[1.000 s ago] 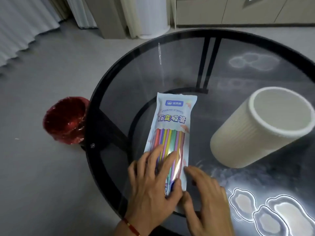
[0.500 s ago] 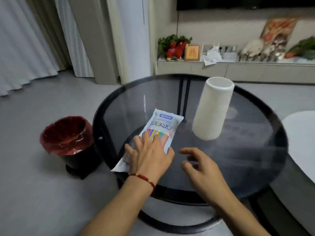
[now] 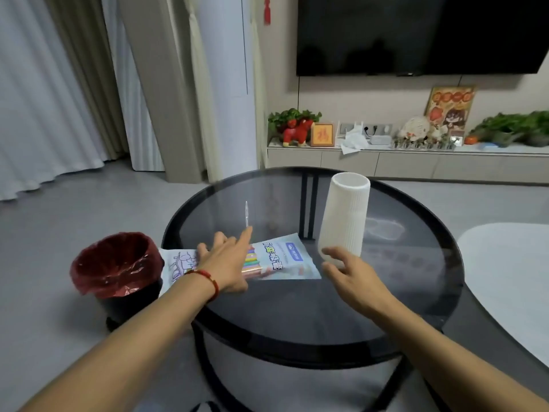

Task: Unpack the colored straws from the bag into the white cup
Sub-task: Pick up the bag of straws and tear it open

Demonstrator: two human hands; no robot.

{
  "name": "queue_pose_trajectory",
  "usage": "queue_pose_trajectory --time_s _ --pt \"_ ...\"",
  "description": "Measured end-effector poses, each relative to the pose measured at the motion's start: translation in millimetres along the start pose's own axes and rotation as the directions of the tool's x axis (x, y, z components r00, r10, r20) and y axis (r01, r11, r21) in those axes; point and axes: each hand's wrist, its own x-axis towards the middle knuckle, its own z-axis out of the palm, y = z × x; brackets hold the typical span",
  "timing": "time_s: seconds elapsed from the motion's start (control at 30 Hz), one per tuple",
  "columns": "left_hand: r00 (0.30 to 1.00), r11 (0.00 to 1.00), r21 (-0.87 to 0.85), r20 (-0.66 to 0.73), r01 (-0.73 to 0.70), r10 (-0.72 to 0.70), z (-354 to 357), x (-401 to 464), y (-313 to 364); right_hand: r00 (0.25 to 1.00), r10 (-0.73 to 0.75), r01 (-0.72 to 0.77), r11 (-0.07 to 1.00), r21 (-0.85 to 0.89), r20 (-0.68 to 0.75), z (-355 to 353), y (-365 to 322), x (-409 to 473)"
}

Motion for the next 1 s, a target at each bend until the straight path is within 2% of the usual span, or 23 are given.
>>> queue_pose_trajectory --time_s 0.13,0.23,0.27,0.33,0.4,0.53,0.63,0.73,1.0 --pt "0.964 0.978 0.112 -0.184 -0.175 0.194 9 7 -10 0.999 0.054 -0.052 0.954 0.294 0.002 21 6 27" --pt "0.956 0.968 0.130 -0.173 -0.215 0.235 6 19 -1 0.995 0.098 -0.086 0.896 0.435 -0.005 38 11 41" --pt "0.963 0.972 0.091 -0.143 -0.216 0.227 6 19 4 0.993 0.118 -0.101 0.877 0.470 -0.007 43 12 42" --pt "0.962 0.957 -0.133 -0.130 -0.258 0.241 12 13 20 0.990 0.143 -0.122 0.826 0.550 0.005 55 11 41" --pt "0.937 0.875 -0.343 -0.203 -0.341 0.286 20 2 42 0.991 0.133 -0.120 0.777 0.617 0.025 62 6 36" --pt "0.939 0.871 -0.394 -0.289 -0.293 0.186 31 -2 64 0.984 0.138 -0.174 0.622 0.763 0.111 65 -6 35" --pt "0.909 0.833 -0.449 -0.393 -0.324 0.141 29 -3 62 0.986 0.104 -0.165 0.525 0.835 0.129 63 -13 31" --pt "0.876 0.766 -0.537 -0.478 -0.353 0.068 24 -7 58 0.994 0.030 -0.108 0.515 0.850 0.108 64 -16 29" --pt "0.868 0.729 -0.577 -0.495 -0.368 0.047 16 -14 53 0.985 -0.008 -0.151 0.418 0.896 0.170 62 -19 26"
